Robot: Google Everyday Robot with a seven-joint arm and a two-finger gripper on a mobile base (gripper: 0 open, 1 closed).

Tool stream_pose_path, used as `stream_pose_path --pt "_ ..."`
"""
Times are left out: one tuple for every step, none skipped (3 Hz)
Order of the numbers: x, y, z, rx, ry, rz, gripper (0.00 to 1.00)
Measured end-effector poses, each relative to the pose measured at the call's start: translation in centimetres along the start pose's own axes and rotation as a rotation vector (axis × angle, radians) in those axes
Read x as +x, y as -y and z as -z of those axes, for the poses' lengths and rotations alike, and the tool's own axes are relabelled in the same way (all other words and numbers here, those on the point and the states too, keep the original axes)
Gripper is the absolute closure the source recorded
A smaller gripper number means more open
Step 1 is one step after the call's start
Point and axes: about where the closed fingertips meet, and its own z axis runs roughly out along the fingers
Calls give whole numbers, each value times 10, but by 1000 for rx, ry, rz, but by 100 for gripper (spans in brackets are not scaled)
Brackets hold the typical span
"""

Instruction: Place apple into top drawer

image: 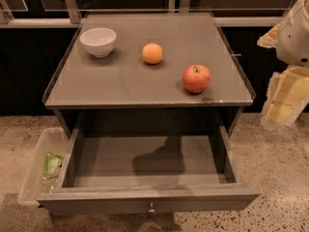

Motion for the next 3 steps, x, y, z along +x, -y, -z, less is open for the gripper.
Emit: stream_pose_path --pt "0 0 0 0 0 0 0" --pt "-1 11 1 24 22 -6 0" --pt "-17 39 -6 44 79 6 0"
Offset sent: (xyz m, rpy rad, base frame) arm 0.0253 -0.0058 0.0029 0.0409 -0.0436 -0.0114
